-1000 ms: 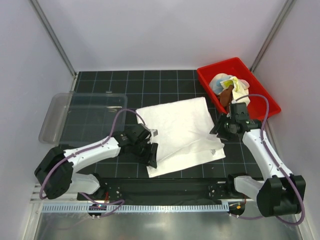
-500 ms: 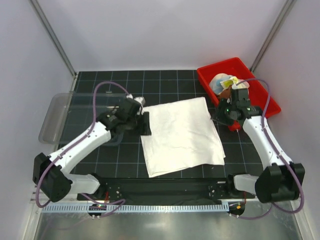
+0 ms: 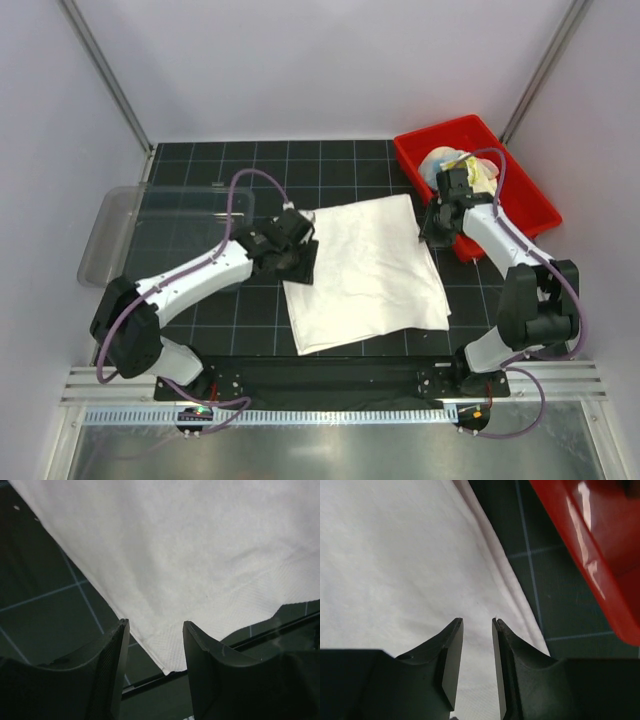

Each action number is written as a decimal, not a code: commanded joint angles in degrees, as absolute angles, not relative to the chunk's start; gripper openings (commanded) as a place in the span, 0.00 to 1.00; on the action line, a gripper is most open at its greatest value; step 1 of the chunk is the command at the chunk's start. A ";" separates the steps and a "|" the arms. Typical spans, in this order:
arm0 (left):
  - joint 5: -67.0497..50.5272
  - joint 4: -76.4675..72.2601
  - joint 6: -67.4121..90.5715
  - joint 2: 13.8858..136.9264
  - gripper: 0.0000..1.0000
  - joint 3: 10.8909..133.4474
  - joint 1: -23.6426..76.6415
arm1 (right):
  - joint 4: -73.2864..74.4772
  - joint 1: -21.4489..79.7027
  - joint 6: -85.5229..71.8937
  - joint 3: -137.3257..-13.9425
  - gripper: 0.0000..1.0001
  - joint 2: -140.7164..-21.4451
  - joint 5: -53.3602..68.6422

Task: Fold and stack the towels
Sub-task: Fold the towel

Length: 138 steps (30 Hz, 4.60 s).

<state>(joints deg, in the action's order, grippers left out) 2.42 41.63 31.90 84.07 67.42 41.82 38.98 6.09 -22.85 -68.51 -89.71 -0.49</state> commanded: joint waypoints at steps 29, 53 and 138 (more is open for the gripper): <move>12.67 46.59 29.88 95.21 0.50 74.71 41.04 | 35.42 13.89 -38.16 -45.43 0.40 -72.07 -16.77; 21.18 43.68 33.23 98.61 0.52 67.32 43.42 | 29.18 10.37 -42.36 -33.75 0.46 -68.83 -2.90; 16.09 44.83 25.50 92.54 0.48 81.11 35.60 | 28.83 10.55 -21.62 -70.21 0.44 -88.31 -8.96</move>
